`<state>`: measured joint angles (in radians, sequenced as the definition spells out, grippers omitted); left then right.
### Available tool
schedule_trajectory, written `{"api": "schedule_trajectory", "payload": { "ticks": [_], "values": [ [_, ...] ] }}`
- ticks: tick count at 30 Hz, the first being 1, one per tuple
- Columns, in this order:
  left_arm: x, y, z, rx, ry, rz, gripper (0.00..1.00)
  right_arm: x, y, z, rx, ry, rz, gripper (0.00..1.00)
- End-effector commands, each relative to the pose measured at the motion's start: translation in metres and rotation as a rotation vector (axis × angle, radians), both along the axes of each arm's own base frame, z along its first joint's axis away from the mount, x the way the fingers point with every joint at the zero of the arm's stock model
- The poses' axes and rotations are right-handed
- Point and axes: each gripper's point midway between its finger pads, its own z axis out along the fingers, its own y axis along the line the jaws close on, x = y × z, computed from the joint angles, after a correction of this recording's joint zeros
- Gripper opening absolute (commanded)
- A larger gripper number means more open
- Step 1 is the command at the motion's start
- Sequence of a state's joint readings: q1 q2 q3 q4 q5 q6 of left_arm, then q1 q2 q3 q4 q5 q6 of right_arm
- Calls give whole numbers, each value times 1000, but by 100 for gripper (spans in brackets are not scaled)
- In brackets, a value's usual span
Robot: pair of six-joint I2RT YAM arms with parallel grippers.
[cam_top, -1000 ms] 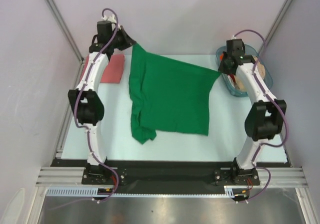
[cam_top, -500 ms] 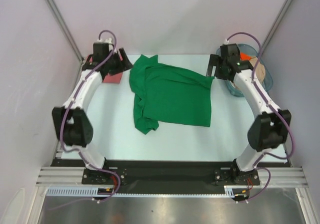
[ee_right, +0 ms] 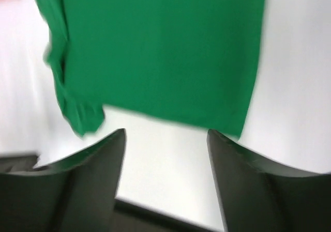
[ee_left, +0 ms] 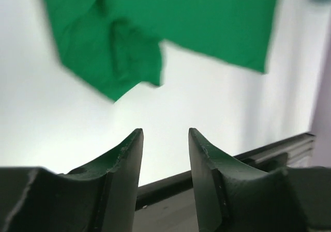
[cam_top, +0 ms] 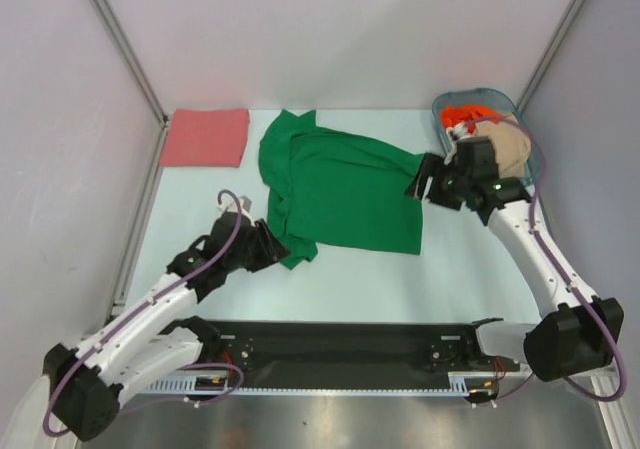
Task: Fold and stack the t-shirts
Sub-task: Flatten the tshirt out
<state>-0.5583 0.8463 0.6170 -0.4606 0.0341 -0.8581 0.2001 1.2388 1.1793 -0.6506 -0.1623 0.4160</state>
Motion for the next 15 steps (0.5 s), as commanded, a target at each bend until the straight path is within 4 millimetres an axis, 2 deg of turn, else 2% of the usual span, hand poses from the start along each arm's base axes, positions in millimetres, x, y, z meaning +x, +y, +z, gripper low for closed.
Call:
{"api": "schedule_trajectory", "payload": {
  "ticks": [1,3,4,5,7,9,10,15],
  "values": [
    [-1,6,-41,21,99,112,46,-42,36,-47,3,157,148,67],
    [7,-1,-47,23,72,83,37,-55,54,-62,10,180,197,59],
    [8,0,-51,33,75,83,31,-58,57,-73,12,202,202,57],
    [11,0,-52,47,74,83,32,-60,60,-80,16,219,209,57],
    [15,-6,-59,64,83,52,42,-59,63,-97,-14,258,215,62],
    [14,-8,-69,80,121,43,46,-57,63,-107,-39,281,218,63],
    [12,-7,-83,110,165,40,45,-56,65,-118,-47,314,228,63],
    [16,-7,-92,140,191,45,42,-43,75,-122,-27,311,236,63]
  ]
}}
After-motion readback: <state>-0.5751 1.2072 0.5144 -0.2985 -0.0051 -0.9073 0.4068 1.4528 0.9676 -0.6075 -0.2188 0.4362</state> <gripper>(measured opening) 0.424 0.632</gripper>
